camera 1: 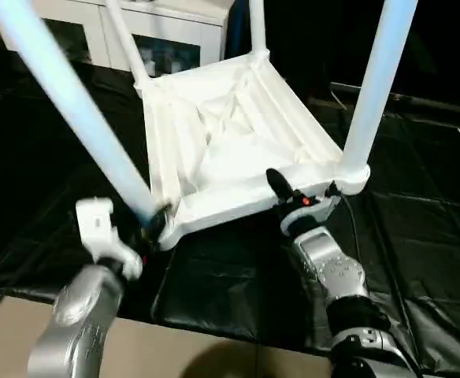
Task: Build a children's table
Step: Flip table
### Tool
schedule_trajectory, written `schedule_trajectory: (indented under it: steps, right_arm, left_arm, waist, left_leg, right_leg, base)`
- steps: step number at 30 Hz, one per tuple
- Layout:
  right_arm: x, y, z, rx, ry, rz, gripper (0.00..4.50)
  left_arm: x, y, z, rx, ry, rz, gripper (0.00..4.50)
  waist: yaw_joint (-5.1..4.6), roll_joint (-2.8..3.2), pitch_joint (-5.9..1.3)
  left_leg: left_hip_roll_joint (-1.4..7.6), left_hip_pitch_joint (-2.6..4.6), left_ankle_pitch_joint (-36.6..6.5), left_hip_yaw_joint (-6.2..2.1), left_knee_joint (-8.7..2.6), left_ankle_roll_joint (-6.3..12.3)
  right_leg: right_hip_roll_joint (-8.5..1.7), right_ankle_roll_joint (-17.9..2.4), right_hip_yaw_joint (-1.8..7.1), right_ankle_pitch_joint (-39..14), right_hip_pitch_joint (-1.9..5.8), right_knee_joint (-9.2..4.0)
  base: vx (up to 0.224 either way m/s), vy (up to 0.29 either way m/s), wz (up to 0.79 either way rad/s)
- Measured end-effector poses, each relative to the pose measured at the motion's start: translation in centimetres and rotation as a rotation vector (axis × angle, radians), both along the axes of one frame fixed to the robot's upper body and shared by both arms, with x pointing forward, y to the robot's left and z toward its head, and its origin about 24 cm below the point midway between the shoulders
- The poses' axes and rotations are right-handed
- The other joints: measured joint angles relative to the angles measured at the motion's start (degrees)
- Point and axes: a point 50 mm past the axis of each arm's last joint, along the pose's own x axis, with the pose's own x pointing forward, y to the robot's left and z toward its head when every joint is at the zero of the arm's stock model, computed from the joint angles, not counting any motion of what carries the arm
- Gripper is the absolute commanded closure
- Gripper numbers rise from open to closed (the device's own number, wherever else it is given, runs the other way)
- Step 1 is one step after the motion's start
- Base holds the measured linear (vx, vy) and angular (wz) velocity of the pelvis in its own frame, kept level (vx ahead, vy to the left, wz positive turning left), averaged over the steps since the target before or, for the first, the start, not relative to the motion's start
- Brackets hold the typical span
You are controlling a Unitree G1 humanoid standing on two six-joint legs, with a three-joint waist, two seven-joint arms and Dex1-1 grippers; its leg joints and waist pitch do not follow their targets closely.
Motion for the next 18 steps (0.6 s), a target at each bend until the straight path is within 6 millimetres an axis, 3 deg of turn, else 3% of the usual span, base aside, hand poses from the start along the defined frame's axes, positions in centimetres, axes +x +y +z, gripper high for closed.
schedule_trajectory:
  steps: [6, 12, 18]
  right_arm:
    - [0.6, -0.6, 0.9, -0.056, -0.036, -0.023, 2.57]
    - [1.0, -1.6, 2.2, -0.152, -0.09, -0.048, 2.57]
    - [1.4, -3.6, 4.3, -0.268, -0.14, -0.119, 2.57]
  left_arm:
    - [-2.3, 1.1, -0.8, 0.0, 0.044, -0.094, 0.67]
    - [-3.4, 1.2, -0.1, 0.026, 0.029, -0.2, 0.12]
    - [-4.7, 0.0, 0.7, 0.021, 0.017, -0.353, 0.02]
  waist:
    - [0.27, -0.29, 0.16]
    - [0.64, -0.5, 0.23]
    - [1.83, -0.68, 0.25]
  left_leg:
    - [0.1, -0.22, 0.2, 0.12, -0.01, -0.12]
    - [0.19, -0.24, 0.6, 0.54, 0.0, -0.08]
    - [0.28, -0.3, 0.7, 0.75, 0.0, -0.09]
  right_leg:
    - [0.05, -0.3, 0.0, -0.2, -0.59, 0.6]
    - [-0.03, -0.4, 0.02, 0.0, -0.83, 0.67]
    - [-0.05, -0.4, 0.06, 0.0, -0.83, 0.69]
  base:
    - [0.0, 0.0, 0.0]
    - [0.0, 0.0, 0.0]
    - [0.0, 0.0, 0.0]
